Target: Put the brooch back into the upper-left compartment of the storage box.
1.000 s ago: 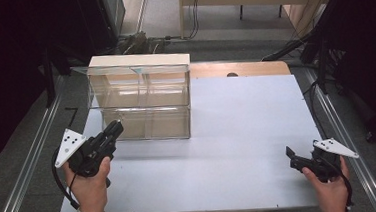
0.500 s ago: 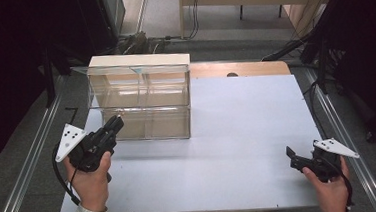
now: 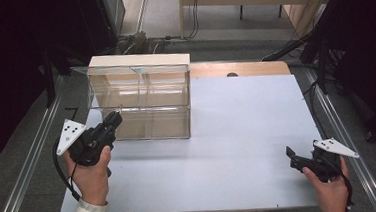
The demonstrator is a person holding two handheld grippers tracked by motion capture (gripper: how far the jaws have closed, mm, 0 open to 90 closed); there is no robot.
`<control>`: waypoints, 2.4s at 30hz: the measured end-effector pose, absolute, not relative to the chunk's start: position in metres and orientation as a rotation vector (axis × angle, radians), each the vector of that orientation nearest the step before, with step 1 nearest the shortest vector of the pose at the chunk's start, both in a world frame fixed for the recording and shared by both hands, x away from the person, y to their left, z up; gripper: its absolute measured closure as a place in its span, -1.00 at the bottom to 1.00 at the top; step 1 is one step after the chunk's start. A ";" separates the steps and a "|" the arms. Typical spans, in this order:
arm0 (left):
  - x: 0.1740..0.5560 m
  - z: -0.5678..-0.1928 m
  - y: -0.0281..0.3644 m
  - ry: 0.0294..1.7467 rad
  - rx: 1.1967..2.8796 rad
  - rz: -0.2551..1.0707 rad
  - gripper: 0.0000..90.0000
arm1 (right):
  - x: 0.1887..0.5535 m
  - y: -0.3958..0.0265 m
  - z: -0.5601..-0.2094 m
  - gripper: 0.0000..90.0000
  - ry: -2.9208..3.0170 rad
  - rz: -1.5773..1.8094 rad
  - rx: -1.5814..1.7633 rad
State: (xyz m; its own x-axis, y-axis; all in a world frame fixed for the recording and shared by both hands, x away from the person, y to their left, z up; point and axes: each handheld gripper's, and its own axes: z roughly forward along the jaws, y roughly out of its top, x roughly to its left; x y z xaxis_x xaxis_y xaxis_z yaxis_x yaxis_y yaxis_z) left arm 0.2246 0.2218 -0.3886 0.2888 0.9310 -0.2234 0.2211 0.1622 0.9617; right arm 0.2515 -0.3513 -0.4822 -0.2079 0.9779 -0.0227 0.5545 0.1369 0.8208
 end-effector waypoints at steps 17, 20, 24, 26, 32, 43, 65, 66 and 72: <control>0.234 -0.377 0.223 1.192 1.324 0.749 0.79 | 0.252 -0.351 -0.482 -0.90 1.836 0.941 1.473; 0.236 -0.376 0.223 1.195 1.325 0.749 0.79 | 0.252 -0.351 -0.482 -0.90 1.837 0.941 1.474; 0.238 -0.374 0.223 1.199 1.320 0.751 0.79 | 0.252 -0.351 -0.482 -0.90 1.837 0.941 1.474; 0.240 -0.372 0.223 1.197 1.321 0.753 0.79 | 0.252 -0.351 -0.482 -0.90 1.837 0.940 1.474; 0.248 -0.367 0.224 1.205 1.318 0.763 0.79 | 0.252 -0.352 -0.482 -0.90 1.837 0.942 1.474; 0.260 -0.362 0.225 1.219 1.314 0.767 0.79 | 0.252 -0.353 -0.482 -0.90 1.836 0.943 1.468; 0.281 -0.354 0.225 1.233 1.307 0.785 0.79 | 0.252 -0.354 -0.482 -0.90 1.833 0.944 1.470; 0.282 -0.354 0.224 1.235 1.309 0.785 0.79 | 0.252 -0.354 -0.482 -0.90 1.833 0.944 1.469; 0.289 -0.356 0.223 1.252 1.308 0.784 0.79 | 0.252 -0.354 -0.482 -0.90 1.832 0.948 1.474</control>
State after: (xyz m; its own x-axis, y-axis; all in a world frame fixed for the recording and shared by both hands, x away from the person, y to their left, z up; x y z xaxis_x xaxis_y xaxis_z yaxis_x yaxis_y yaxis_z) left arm 0.2888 0.2230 -0.3559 0.2204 0.9508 -0.2176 0.2194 0.1690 0.9609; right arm 0.2518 -0.3538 -0.4817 -0.2057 0.9785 -0.0157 0.5526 0.1294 0.8233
